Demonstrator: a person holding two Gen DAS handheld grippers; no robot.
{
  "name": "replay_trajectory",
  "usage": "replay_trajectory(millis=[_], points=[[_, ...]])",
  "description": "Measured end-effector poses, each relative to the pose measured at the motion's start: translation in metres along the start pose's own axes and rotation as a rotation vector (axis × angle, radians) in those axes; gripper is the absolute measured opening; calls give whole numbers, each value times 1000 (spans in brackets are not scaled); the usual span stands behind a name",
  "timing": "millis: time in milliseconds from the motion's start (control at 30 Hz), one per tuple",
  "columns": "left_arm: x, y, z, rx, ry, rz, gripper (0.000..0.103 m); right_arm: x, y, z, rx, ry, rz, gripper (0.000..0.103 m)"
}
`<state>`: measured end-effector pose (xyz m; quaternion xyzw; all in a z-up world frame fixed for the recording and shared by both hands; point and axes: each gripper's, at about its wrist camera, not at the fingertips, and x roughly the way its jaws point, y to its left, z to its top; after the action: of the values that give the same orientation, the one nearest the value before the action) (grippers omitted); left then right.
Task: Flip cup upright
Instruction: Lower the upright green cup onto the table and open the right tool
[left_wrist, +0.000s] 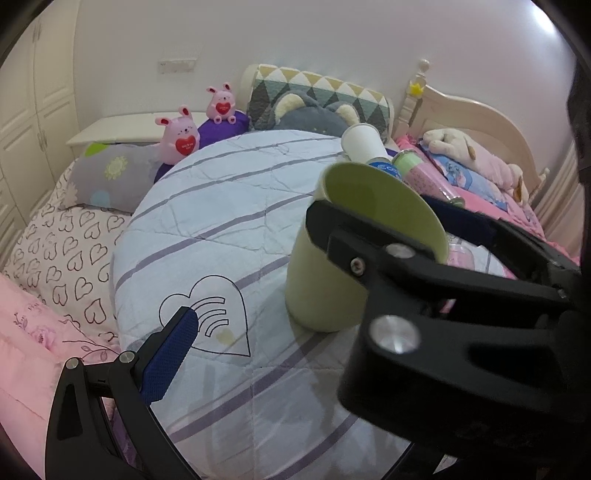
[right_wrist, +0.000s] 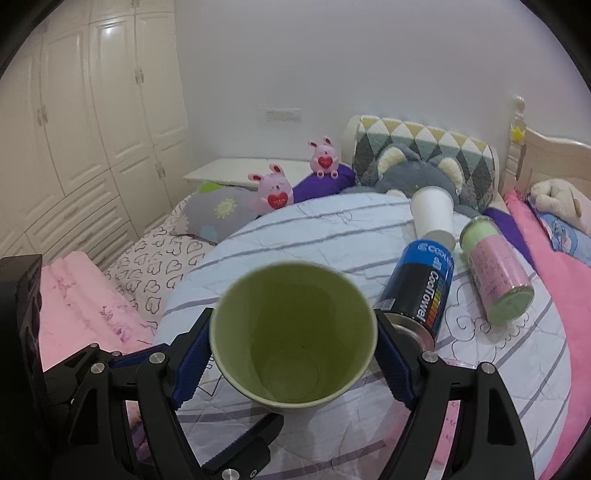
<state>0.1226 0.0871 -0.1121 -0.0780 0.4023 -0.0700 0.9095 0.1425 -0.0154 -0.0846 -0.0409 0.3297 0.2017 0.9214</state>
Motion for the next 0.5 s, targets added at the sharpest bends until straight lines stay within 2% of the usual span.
replay_trajectory(millis=[133, 500], points=[[-4, 1, -2, -4, -5, -1, 103, -11, 2, 3, -12, -49, 8, 85], [-23, -8, -5, 8, -41, -10, 103, -29, -2, 0, 2, -90, 9, 85]])
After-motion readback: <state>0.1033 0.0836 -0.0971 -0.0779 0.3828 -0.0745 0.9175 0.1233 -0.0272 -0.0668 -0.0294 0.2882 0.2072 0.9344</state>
